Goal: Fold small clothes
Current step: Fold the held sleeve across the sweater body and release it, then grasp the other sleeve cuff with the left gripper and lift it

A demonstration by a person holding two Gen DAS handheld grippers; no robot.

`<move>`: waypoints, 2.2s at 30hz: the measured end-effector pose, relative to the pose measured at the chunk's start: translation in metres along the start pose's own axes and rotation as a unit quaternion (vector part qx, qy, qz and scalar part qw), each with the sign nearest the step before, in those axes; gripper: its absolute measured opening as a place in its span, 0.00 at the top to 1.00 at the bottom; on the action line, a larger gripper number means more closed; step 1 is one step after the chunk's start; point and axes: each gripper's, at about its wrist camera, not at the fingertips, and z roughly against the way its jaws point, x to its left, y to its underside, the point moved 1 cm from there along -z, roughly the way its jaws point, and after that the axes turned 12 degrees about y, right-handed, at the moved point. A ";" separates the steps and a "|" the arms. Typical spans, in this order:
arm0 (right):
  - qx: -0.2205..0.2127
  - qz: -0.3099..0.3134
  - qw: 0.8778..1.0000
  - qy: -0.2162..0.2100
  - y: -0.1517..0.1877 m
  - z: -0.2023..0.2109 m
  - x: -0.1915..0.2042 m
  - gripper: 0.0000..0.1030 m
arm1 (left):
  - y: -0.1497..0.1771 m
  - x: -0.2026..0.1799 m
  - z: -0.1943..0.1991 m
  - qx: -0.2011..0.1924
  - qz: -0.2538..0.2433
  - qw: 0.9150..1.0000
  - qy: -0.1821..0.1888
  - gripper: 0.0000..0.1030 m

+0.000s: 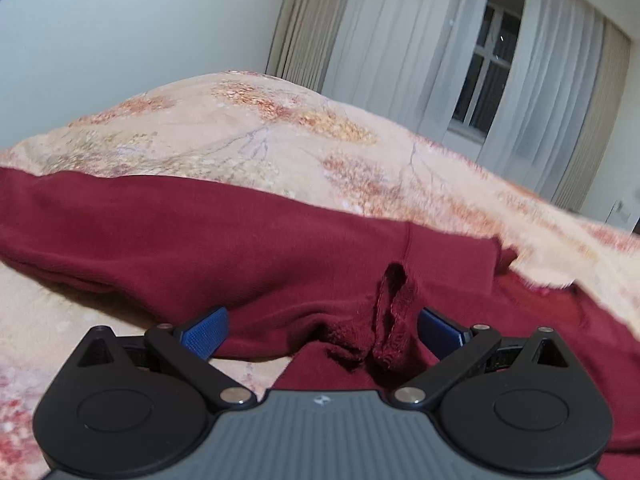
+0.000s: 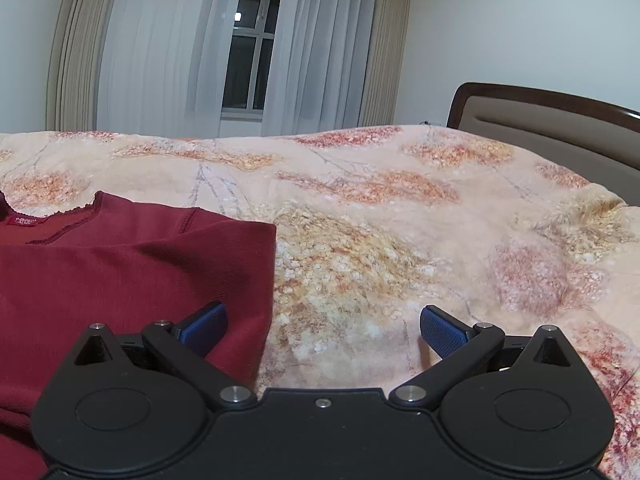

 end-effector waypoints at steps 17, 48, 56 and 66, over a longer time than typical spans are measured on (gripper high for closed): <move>-0.031 0.053 0.983 -0.173 -0.013 0.128 -0.011 0.01 | -0.036 0.160 0.116 -0.050 0.117 0.985 -0.120 0.00; 0.020 0.044 0.959 -0.278 0.040 0.170 0.039 0.00 | -0.079 0.208 0.103 -0.237 0.231 0.939 -0.091 0.95; 0.018 0.029 0.958 -0.283 0.041 0.169 0.035 0.00 | -0.126 0.100 0.102 -0.265 0.038 0.963 -0.004 0.95; 0.020 -0.016 0.958 -0.285 0.042 0.168 0.021 0.00 | -0.106 -0.046 0.074 -0.229 -0.139 0.953 0.138 0.95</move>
